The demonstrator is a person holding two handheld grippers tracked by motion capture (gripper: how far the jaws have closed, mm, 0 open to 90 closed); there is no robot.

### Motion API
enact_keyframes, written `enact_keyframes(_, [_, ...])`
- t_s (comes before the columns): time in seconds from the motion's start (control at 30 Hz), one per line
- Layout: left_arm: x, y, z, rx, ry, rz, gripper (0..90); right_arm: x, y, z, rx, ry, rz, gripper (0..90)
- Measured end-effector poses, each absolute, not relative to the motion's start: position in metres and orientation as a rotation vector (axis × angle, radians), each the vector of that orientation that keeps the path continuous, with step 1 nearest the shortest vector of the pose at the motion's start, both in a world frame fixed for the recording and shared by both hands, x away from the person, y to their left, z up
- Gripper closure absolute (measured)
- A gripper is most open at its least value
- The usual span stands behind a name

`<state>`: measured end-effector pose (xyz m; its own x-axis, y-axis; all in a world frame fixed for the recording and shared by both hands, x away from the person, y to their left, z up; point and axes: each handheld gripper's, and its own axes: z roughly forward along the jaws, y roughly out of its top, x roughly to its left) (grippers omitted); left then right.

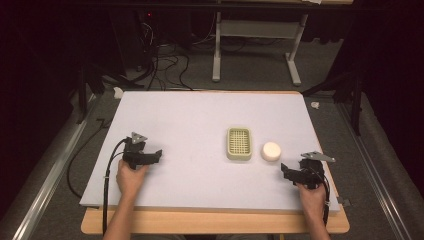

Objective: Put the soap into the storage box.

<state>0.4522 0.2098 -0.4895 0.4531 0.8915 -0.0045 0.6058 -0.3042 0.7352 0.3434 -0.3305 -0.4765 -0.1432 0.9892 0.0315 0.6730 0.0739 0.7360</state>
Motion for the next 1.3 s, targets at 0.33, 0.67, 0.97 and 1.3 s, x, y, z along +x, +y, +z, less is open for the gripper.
enact_keyframes(0.33, [0.452, 0.210, -0.490, 2.028, 1.247, 0.541, 16.2, 0.341, -0.322, -0.474, 1.605, 1.896, 0.884, 15.3])
enact_keyframes(0.67, [0.452, 0.210, -0.490, 2.027, 1.247, 0.540, 16.2, 0.346, -0.311, -0.471, 1.571, 1.927, 0.905, 15.1])
enact_keyframes(0.97, [0.452, 0.210, -0.490, 2.027, 1.247, 0.540, 16.2, 0.353, -0.303, -0.466, 1.550, 1.947, 0.913, 15.1])
enact_keyframes(1.3, [0.452, 0.210, -0.490, 2.027, 1.247, 0.540, 16.2, 0.365, -0.295, -0.459, 1.538, 1.973, 0.907, 14.9])
